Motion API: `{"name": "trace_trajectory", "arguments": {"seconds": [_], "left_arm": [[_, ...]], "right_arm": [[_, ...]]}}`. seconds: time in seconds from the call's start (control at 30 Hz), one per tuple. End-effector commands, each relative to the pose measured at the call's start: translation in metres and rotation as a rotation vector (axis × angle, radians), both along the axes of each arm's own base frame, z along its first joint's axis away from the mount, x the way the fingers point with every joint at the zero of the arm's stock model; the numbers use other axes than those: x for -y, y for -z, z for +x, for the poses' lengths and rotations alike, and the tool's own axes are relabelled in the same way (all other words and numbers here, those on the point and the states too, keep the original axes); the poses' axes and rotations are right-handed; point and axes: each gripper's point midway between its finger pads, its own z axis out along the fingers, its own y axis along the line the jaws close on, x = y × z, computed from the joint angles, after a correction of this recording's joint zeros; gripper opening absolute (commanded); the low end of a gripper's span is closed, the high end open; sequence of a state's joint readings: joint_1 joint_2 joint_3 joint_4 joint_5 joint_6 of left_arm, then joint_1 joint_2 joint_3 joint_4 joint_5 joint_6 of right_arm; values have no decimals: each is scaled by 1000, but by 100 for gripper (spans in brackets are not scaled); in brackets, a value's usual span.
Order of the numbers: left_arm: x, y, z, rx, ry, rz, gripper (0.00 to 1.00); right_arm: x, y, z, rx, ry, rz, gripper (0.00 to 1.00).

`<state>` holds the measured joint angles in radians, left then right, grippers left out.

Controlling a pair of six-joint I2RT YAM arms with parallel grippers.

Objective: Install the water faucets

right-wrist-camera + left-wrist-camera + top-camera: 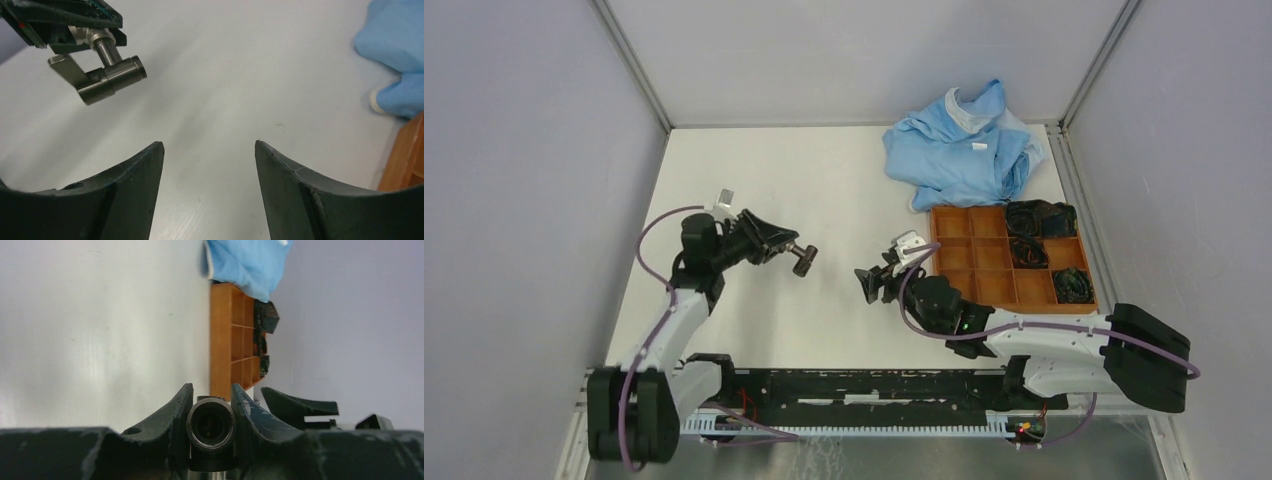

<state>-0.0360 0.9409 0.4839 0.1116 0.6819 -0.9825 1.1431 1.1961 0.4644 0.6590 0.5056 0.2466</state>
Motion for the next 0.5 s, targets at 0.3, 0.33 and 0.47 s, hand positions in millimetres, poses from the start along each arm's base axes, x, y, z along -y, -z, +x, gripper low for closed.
{"name": "trace_trajectory", "arguments": {"seconds": [0.3,0.33,0.47], "left_arm": [[4,71,119,-10,68,105,55],[3,74,125,-29,69,117,75],[-16,64,146,-36,6,275,100]], "right_arm": [[72,92,-29,-258,106,-209,84],[75,94,-29,-259,111,-216,85],[88,91,-27,-260,157,-273,95]]}}
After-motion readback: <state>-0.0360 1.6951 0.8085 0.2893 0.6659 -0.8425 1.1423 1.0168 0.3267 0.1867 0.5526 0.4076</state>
